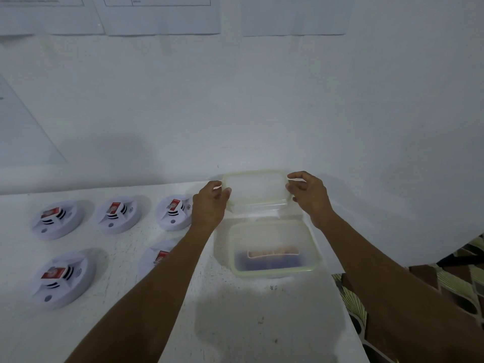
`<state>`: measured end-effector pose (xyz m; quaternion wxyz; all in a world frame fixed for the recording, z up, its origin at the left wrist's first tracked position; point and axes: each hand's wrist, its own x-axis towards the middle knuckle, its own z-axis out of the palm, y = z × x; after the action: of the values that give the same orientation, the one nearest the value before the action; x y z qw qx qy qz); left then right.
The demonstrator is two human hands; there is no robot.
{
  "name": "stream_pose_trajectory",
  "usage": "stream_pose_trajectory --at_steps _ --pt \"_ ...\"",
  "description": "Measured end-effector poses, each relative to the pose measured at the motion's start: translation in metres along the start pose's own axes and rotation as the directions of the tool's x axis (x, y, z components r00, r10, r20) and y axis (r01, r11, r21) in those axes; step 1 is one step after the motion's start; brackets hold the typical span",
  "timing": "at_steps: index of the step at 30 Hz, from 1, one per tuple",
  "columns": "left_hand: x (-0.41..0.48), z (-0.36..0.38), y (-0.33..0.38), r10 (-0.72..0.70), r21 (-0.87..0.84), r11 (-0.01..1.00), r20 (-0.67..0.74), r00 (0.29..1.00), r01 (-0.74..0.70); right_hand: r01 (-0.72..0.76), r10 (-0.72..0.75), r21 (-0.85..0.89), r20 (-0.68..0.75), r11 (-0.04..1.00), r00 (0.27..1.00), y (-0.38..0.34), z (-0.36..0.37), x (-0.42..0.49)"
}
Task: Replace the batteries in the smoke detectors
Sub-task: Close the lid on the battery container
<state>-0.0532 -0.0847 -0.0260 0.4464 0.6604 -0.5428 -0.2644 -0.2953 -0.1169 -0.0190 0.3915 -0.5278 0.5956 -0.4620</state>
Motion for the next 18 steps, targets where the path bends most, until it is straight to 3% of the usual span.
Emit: stream_pose_trajectory --at_steps 5,9,12,16,18 --pt "-0.001 0.005 0.0 0.003 0.034 0.999 0.01 1.0 -0.003 -0.041 0.042 0.038 -0.021 0.998 0.999 0.004 0.002 -0.001" --pt "0.004 0.0 0.001 0.04 0.121 0.991 0.144 0.989 -0.058 -0.026 0.03 -0.043 0.098 0.999 0.995 -0.001 -0.008 0.001" --pt "0.007 -0.004 0.004 0.049 0.104 0.991 0.262 0.964 -0.079 0.084 -0.053 -0.151 0.199 0.985 0.979 -0.01 -0.016 -0.002" --pt "0.016 -0.01 0.004 0.16 0.186 0.948 0.429 0.889 -0.26 0.276 -0.154 -0.269 0.4 0.923 0.903 -0.011 -0.02 -0.001" --pt "0.022 -0.013 0.002 0.179 0.228 0.926 0.438 0.881 -0.302 0.342 -0.169 -0.365 0.429 0.866 0.887 -0.007 -0.017 0.002"
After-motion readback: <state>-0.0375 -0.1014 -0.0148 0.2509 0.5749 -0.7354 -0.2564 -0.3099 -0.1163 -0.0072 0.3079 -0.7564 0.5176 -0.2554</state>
